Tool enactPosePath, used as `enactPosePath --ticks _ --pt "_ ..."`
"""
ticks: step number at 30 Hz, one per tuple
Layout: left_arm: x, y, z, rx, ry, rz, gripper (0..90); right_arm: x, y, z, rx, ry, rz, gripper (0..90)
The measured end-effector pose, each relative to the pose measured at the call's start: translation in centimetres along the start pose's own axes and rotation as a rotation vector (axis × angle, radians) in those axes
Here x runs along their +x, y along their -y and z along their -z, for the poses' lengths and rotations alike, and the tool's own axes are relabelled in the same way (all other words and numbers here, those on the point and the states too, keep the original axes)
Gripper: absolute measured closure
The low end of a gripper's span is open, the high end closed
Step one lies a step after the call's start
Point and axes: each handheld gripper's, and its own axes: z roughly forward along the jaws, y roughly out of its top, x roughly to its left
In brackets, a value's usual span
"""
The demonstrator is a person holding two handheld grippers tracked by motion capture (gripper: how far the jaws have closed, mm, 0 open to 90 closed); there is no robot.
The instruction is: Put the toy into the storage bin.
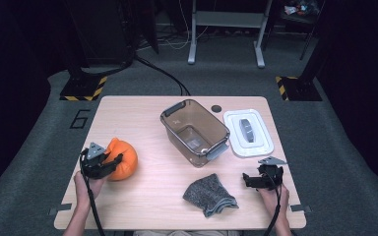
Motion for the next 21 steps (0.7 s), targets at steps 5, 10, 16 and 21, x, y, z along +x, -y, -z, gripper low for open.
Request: enactPosePath --ticks 5,10,16,21 --pt "-0.3 -0.8 0.2 -0.01 0.008 -0.008 62.5 0.0 0.0 0.0 0.0 0.0 0.0 0.0" --pt "-0.6 -2.0 0.4 -0.023 0.019 -0.023 62.3 0.0 0.0 0.0 0.0 0.0 0.0 0.0" --pt "-0.9 -3.3 0.5 -0.032 0.028 -0.039 62.2 0.0 0.0 0.0 0.0 0.0 0.0 0.0" --pt "-1.1 -4.3 0.4 -0.038 0.034 -0.047 62.2 0.0 0.0 0.0 0.0 0.0 0.0 0.0"
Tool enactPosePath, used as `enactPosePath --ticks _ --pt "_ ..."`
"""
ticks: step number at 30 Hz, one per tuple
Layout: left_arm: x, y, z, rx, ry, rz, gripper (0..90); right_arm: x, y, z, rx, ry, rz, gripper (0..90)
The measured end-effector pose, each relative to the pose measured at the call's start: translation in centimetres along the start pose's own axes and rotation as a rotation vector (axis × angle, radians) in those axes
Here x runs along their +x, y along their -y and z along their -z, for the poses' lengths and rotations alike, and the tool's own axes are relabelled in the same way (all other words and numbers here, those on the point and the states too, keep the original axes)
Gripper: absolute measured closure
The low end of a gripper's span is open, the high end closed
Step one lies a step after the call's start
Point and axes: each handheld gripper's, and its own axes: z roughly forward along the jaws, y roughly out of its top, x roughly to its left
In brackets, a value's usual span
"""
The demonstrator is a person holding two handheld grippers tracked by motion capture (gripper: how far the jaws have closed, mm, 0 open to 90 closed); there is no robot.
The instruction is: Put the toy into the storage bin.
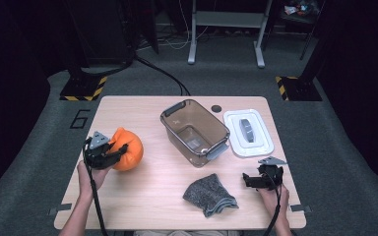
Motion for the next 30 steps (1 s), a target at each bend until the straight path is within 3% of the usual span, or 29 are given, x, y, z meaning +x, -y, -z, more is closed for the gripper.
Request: enactPosePath --ticks 18,30 --pt "-0.4 -4.1 -0.3 -0.019 0.009 -0.053 61.9 0.0 0.0 0.0 0.0 0.0 0.0 0.0" --pt "-0.4 -6.8 -0.4 -0.03 0.012 -0.068 61.6 0.0 0.0 0.0 0.0 0.001 0.0 0.0"
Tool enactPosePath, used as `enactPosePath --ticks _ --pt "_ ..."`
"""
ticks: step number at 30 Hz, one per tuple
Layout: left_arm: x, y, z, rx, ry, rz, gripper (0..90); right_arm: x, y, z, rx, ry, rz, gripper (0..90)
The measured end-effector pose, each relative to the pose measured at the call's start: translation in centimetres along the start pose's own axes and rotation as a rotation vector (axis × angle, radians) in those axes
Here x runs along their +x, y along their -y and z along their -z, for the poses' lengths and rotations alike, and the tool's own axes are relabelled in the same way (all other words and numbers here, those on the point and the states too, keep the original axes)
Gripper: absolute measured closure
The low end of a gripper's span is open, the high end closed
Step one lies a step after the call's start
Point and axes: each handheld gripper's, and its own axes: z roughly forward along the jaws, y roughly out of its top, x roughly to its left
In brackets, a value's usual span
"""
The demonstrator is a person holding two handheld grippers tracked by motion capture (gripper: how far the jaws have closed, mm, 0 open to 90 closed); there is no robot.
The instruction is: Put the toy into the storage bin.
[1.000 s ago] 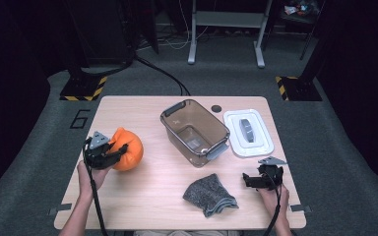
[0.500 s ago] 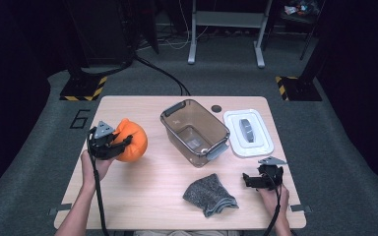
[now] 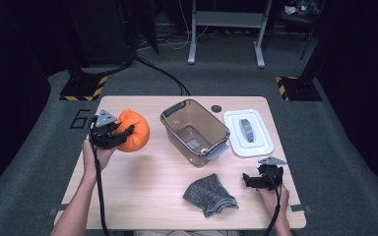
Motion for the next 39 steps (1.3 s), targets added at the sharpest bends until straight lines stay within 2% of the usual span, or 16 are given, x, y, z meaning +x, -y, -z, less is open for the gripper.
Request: enactPosePath --ticks 14,23,39 --pt "-0.2 -3.7 -0.8 -0.024 0.005 -0.023 61.4 0.0 0.0 0.0 0.001 0.002 0.001 0.0" --pt "-0.7 -5.8 -1.8 -0.023 0.026 -0.046 60.9 0.0 0.0 0.0 0.001 0.003 0.001 0.0" --pt "-2.2 -8.6 -3.6 -0.043 0.049 -0.06 60.4 0.0 0.0 0.0 0.002 0.004 -0.001 0.0"
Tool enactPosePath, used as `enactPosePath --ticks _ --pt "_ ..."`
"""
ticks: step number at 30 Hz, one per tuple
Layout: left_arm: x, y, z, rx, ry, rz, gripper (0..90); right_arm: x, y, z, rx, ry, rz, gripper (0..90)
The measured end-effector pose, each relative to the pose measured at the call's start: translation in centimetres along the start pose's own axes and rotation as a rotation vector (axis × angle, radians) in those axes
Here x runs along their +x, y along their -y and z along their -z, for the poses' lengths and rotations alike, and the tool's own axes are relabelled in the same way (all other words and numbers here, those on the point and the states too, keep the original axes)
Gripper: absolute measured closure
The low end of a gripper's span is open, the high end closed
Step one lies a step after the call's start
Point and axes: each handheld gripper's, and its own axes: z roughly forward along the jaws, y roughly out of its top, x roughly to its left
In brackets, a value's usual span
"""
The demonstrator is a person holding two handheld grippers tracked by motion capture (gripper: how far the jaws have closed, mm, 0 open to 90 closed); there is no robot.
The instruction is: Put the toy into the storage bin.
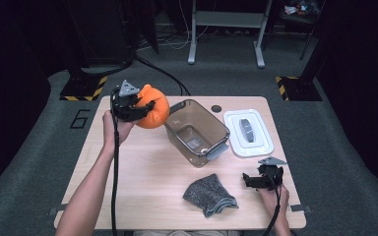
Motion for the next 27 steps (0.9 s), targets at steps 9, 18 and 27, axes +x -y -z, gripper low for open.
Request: enactPosePath --ticks 9,18,27 --pt "-1.2 -1.7 -1.3 -0.008 0.028 -0.005 60.3 0.0 0.0 0.0 0.0 0.0 -0.001 0.0" --pt "-2.7 -3.2 -2.9 -0.015 0.056 -0.018 60.2 0.0 0.0 0.0 0.0 0.001 -0.001 0.0" --pt "-4.2 -3.9 -4.7 -0.005 0.093 -0.027 60.1 0.0 0.0 0.0 -0.001 0.001 -0.006 0.0"
